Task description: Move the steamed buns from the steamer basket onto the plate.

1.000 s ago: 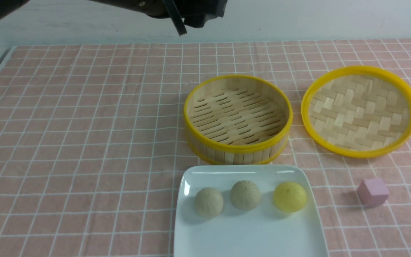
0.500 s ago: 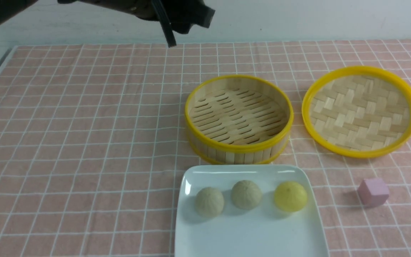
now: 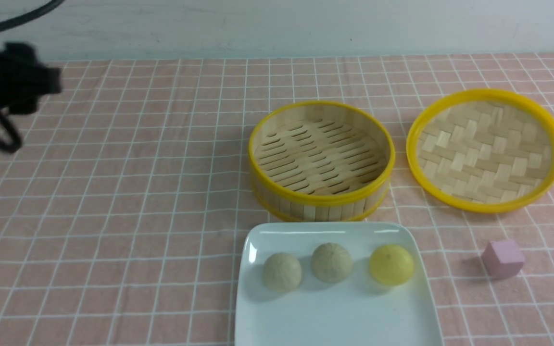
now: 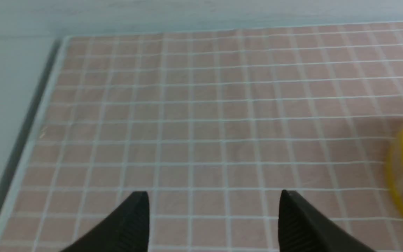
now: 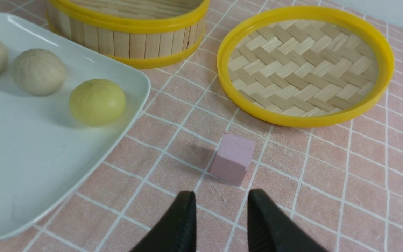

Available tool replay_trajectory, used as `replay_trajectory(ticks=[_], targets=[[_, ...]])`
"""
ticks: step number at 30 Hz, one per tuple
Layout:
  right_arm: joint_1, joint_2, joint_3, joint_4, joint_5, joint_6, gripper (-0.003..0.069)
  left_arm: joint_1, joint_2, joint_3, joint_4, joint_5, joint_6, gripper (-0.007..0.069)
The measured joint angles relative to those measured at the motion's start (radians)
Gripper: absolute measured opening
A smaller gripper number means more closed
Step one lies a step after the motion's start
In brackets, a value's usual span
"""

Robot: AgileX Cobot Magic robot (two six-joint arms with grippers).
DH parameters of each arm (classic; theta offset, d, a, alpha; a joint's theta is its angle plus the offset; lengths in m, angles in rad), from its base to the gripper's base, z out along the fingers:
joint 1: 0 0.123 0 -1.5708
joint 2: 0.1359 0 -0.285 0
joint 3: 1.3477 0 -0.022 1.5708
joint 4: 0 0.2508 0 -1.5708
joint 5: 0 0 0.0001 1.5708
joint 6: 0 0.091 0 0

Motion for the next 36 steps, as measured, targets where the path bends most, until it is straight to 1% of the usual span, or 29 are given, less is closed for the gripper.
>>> replay_trajectory(ticks=[2, 3, 4, 6, 7, 9, 13, 14, 15, 18, 25, 36], targets=[[0.000, 0.000, 0.000, 0.000, 0.000, 0.000, 0.0236, 0.099, -0.082, 0.103, 0.000, -0.029, -0.024, 0.0494], [0.000, 0.000, 0.000, 0.000, 0.000, 0.000, 0.0236, 0.108, -0.098, 0.124, 0.000, -0.032, -0.026, 0.0494], [0.000, 0.000, 0.000, 0.000, 0.000, 0.000, 0.0236, 0.169, -0.164, 0.205, 0.000, -0.050, -0.044, 0.0494], [0.000, 0.000, 0.000, 0.000, 0.000, 0.000, 0.0236, 0.208, -0.204, 0.256, 0.000, -0.060, -0.053, 0.0494], [0.000, 0.000, 0.000, 0.000, 0.000, 0.000, 0.0236, 0.247, -0.269, 0.339, 0.000, -0.075, -0.066, 0.0494], [0.000, 0.000, 0.000, 0.000, 0.000, 0.000, 0.0236, 0.275, -0.353, 0.441, 0.000, -0.096, -0.078, 0.0494], [0.000, 0.000, 0.000, 0.000, 0.000, 0.000, 0.0236, 0.286, -0.530, 0.614, 0.000, -0.167, -0.096, 0.0494], [0.000, 0.000, 0.000, 0.000, 0.000, 0.000, 0.0236, 0.286, -0.530, 0.622, 0.000, -0.172, -0.097, 0.0494], [0.000, 0.000, 0.000, 0.000, 0.000, 0.000, 0.0236, 0.288, -0.605, 0.686, 0.000, -0.194, -0.105, 0.0494], [0.000, 0.000, 0.000, 0.000, 0.000, 0.000, 0.0236, 0.288, -0.718, 0.772, 0.000, -0.210, -0.109, 0.0494], [0.000, 0.000, 0.000, 0.000, 0.000, 0.000, 0.0238, 0.288, -0.877, 0.879, 0.000, -0.206, -0.109, 0.0494], [0.000, 0.000, 0.000, 0.000, 0.000, 0.000, 0.0239, 0.288, -1.035, 0.954, -0.002, -0.095, -0.110, 0.0494]])
